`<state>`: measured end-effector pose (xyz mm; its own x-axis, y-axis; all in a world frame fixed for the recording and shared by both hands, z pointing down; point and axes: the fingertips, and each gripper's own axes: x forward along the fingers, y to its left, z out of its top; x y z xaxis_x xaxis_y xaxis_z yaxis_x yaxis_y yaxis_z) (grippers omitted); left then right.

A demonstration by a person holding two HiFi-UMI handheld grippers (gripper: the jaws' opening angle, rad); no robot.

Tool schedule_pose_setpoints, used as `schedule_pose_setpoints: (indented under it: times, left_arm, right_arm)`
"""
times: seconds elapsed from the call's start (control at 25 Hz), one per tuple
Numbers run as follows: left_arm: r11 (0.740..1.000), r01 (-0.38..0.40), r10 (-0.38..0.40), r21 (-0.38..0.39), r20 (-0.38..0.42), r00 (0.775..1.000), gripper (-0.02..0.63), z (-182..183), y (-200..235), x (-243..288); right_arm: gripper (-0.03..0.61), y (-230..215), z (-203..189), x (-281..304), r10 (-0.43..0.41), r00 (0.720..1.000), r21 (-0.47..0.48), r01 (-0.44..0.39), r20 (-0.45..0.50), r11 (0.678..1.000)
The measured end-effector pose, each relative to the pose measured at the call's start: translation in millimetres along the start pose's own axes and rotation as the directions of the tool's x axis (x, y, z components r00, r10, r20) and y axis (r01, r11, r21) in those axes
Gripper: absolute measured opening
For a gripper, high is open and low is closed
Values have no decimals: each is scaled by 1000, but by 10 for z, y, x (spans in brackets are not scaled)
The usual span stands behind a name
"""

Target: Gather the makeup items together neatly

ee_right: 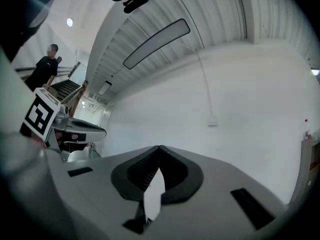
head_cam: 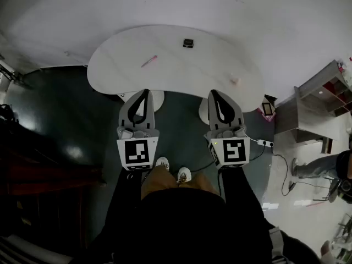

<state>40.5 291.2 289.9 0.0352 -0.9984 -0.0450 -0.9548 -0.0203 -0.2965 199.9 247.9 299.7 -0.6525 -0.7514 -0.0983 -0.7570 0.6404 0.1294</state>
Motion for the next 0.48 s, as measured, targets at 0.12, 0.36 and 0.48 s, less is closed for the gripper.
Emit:
schedule_pose_setpoints:
  times: [0.12, 0.36, 0.48]
  left_arm:
    - [1000, -11, 11, -12, 3, 1000, 17, 31, 20, -1]
    - [1000, -13, 13, 6, 8, 1000, 17, 45, 22, -16]
    - [1000, -17, 16, 18, 17, 1000, 17, 69, 34, -14]
  right_arm:
    - [28, -23, 14, -4, -13, 1000, 19, 13, -2, 1000]
    - [28, -9, 77, 7, -9, 1000, 30, 9, 25, 1000]
    - [28, 7, 125, 11, 8, 999, 11, -9, 41, 1000]
